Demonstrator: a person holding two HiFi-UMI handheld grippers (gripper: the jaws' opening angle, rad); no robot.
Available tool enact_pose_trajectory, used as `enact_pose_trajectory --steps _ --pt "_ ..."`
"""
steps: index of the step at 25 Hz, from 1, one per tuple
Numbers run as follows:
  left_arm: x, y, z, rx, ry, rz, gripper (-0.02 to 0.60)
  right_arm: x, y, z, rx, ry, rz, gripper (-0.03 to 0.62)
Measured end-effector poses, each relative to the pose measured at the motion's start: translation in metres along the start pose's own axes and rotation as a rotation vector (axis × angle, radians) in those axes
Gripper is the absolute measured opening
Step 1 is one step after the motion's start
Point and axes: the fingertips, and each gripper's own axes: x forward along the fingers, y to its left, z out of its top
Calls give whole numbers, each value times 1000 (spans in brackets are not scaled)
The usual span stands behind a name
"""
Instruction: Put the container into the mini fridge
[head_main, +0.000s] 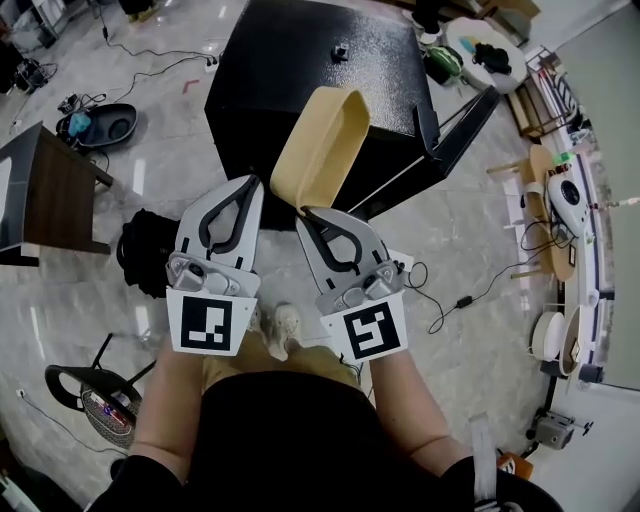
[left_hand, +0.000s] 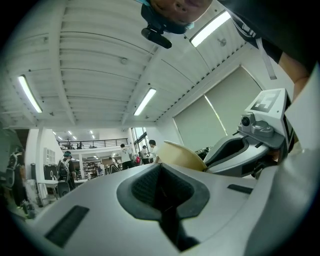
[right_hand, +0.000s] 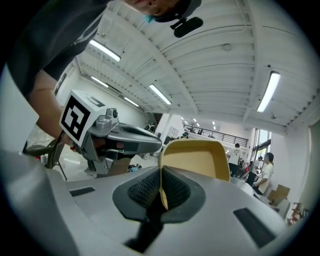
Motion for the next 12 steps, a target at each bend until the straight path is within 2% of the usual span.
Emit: enact_pose_trajectory --steps 6,12 --pt "-2 5 -7 -10 -9 -5 23 16 23 4 -123 -13 48 40" --pt "-11 16 -15 -10 10 -15 23 27 52 -5 -208 68 119 40"
